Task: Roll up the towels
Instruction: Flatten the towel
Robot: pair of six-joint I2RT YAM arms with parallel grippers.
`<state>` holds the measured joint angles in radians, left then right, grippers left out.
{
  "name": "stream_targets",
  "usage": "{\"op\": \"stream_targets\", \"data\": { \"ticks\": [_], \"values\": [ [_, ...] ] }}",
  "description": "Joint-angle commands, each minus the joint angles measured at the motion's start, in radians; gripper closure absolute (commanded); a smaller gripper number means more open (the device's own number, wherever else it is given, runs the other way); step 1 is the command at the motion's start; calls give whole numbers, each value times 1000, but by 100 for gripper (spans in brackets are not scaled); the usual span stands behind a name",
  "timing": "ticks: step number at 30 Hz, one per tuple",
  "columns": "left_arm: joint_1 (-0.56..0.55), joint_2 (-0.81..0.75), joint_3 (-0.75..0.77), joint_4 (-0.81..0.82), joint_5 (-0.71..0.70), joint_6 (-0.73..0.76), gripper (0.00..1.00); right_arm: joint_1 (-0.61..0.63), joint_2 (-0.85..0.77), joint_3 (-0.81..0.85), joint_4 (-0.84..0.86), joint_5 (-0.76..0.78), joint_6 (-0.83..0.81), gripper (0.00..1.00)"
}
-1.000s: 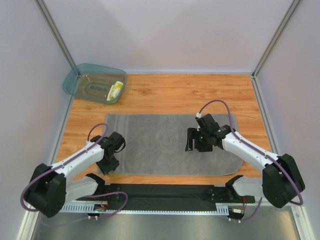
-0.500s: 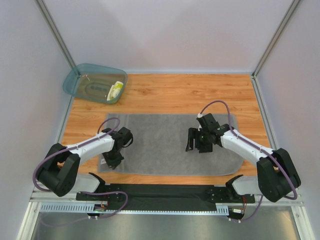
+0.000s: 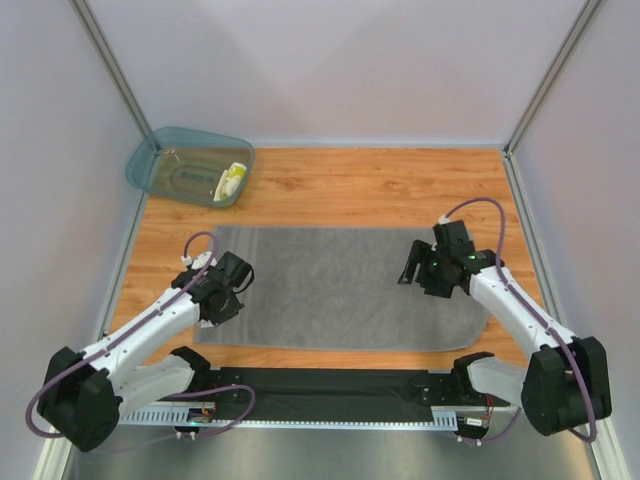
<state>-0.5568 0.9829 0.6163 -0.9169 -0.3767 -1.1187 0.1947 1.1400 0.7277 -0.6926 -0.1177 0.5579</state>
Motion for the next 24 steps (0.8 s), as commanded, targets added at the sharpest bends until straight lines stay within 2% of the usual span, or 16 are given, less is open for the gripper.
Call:
{"op": "stream_targets", "data": {
  "ticks": [1, 3, 8, 9, 11, 13, 14, 15, 17, 20, 24],
  "values": [
    [-2, -24, -15, 87, 19, 36, 100, -162, -42, -46, -53, -37, 37, 27],
    [-2, -1, -18, 110, 47, 45, 100, -236, -40, -45, -77, -25, 33, 27],
    [-2, 8, 23, 49, 64, 68, 100, -259, -2, -8, -168, 47, 99, 30],
    [0, -13, 25, 44, 56, 72, 96, -273, -2, -4, -197, 59, 108, 30],
    [18, -47, 8, 38, 73, 76, 72, -360, -16, 1, -217, 69, 97, 30],
    [118, -110, -48, 87, 200, 135, 50, -438, -37, 2, -245, 64, 83, 30],
    [218, -130, -70, 122, 250, 163, 48, -505, -58, 13, -275, 64, 88, 31],
    [266, -166, -87, 133, 328, 186, 44, -527, -68, 21, -292, 67, 92, 31],
    [320, -187, -98, 142, 340, 210, 37, -555, -98, 50, -349, 116, 120, 32],
    [348, -158, -72, 144, 392, 197, 36, -558, -126, 59, -372, 188, 149, 31],
    [393, -48, -93, 248, 470, 221, 37, -564, -34, 10, -273, 133, 163, 32]
  ]
}}
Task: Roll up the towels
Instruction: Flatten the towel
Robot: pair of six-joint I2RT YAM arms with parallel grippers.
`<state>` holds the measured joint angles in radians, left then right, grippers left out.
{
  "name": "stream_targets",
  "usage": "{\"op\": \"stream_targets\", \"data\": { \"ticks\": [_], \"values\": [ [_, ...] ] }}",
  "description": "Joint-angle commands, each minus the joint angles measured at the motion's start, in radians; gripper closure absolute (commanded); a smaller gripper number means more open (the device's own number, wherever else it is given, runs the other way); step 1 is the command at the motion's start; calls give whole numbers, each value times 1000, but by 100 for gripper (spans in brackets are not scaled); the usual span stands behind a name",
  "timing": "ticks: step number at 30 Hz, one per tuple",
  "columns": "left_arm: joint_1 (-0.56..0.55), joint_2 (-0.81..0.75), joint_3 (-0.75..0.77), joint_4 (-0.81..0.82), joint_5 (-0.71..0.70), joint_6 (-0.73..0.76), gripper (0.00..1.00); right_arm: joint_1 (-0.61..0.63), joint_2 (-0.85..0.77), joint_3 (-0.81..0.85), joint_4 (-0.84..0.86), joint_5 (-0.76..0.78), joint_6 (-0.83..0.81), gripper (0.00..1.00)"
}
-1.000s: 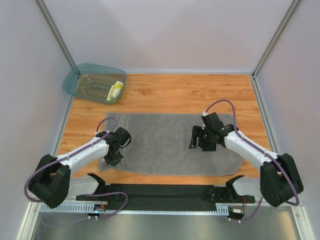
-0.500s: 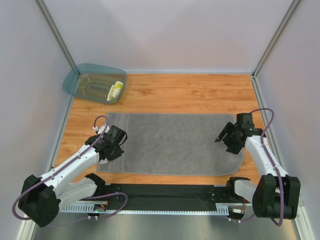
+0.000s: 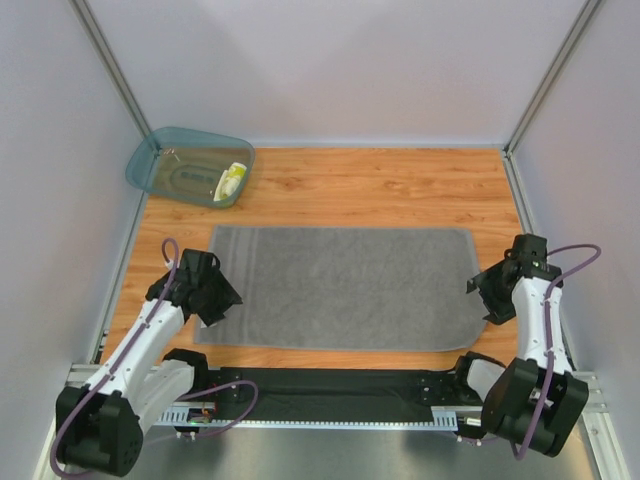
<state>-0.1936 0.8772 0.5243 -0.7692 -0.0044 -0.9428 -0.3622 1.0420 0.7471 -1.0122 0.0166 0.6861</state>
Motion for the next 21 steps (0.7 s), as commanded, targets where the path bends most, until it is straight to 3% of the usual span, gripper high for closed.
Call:
{"op": "stream_targets", "data": {
  "ticks": [1, 3, 8, 13, 18, 21],
  "values": [
    [36, 81, -4, 125, 107, 53, 39, -7, 131, -5, 82, -70, 26, 37],
    [40, 146, 19, 188, 129, 105, 47, -3, 188, 36, 165, -119, 12, 38],
    [40, 255, 163, 191, 43, 148, 48, 37, 346, 179, 271, -205, -39, 39],
    [40, 485, 372, 200, 6, 190, 48, 77, 595, 328, 319, -239, -83, 38],
    [20, 843, 615, 146, -19, 226, 54, 88, 905, 519, 331, -287, -63, 41],
    [5, 873, 651, 151, -23, 225, 54, 86, 952, 555, 342, -261, -39, 42]
  ]
}}
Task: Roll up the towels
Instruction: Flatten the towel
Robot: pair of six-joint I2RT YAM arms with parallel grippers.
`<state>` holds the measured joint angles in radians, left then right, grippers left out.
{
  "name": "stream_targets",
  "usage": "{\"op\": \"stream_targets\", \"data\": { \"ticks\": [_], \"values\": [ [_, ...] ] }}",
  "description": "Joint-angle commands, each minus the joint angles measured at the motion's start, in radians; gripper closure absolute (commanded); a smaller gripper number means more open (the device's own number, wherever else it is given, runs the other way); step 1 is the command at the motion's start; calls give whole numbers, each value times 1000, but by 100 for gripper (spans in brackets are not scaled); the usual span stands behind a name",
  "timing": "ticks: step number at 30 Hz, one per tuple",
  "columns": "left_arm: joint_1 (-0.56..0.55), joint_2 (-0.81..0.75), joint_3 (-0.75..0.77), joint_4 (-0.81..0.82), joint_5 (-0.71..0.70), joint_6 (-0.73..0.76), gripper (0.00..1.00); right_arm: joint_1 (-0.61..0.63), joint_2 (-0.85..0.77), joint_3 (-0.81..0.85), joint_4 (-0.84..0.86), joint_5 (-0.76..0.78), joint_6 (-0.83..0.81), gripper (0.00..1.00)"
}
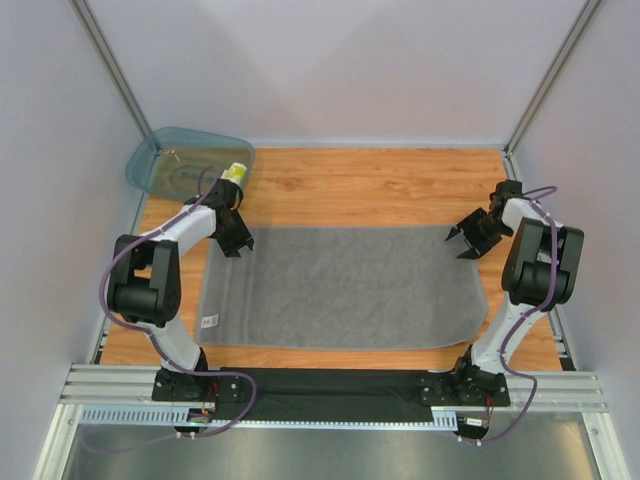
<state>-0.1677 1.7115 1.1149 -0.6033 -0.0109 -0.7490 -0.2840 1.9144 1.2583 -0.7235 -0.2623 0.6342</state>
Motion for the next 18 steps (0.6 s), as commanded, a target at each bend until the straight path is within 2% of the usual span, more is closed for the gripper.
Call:
{"op": "stream_targets", "data": {
  "ticks": [1, 4, 9, 18],
  "values": [
    [-27, 65, 74, -15, -24, 31, 54, 8, 92, 62, 50, 24, 19, 42],
    [-49, 140, 160, -39, -35, 36, 54, 8, 147, 171, 7, 52, 41, 42],
    [-96, 342, 414, -143, -54, 62, 55, -10, 239, 381, -79, 80, 90, 41],
    [-165, 635, 874, -288, -34, 160, 55, -121, 299, 521, -126, 152, 122, 39]
  ]
}}
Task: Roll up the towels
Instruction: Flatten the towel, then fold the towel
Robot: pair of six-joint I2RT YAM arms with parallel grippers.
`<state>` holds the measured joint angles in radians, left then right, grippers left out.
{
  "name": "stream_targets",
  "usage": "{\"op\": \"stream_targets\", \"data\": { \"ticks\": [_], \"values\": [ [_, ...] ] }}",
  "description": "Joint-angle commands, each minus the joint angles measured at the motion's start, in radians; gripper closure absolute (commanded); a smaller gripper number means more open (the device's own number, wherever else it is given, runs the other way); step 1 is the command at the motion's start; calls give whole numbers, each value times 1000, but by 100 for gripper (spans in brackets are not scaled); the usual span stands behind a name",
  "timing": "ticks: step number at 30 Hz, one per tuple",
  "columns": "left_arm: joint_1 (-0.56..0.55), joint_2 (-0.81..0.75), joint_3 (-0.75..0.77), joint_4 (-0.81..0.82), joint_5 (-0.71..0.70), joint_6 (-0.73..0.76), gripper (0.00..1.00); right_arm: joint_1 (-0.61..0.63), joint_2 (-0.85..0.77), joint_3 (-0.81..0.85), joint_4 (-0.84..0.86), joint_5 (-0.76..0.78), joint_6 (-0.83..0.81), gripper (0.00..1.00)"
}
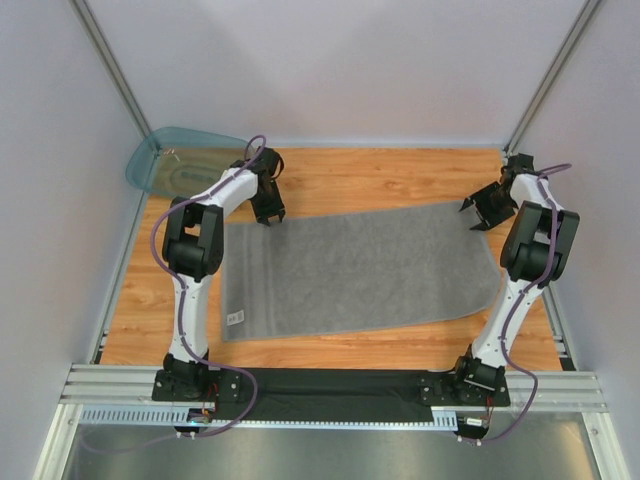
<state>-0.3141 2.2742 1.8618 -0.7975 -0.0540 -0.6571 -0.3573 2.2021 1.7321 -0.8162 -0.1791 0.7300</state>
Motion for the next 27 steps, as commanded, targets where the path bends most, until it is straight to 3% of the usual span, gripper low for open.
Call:
{"op": "stream_targets", "data": {
  "ticks": [1, 5, 12, 15, 16, 21, 27],
  "values": [
    [-22, 80, 161, -103, 13, 82, 57, -55, 10, 47, -41, 76, 29, 39],
    [-46, -13, 197, -132, -27, 100, 55, -75, -31, 14, -11, 70, 31, 40],
    [-46, -422, -4, -210, -104, 103, 50, 18, -143, 43, -29, 7, 0, 40],
    [-46, -654, -255, -209, -161, 42, 49, 67, -254, 6, -35, 36, -7, 39],
    [-46, -709, -411, -201, -162, 9, 49, 81, -331, -21, -23, 46, -1, 38],
    [-22, -1047, -908, -132, -83, -76, 49, 109, -567, -265, 81, 20, 6, 35],
    [20, -1251, -1154, -75, -99, -174, 49, 202, -751, -417, 94, 3, -53, 35]
  ]
}}
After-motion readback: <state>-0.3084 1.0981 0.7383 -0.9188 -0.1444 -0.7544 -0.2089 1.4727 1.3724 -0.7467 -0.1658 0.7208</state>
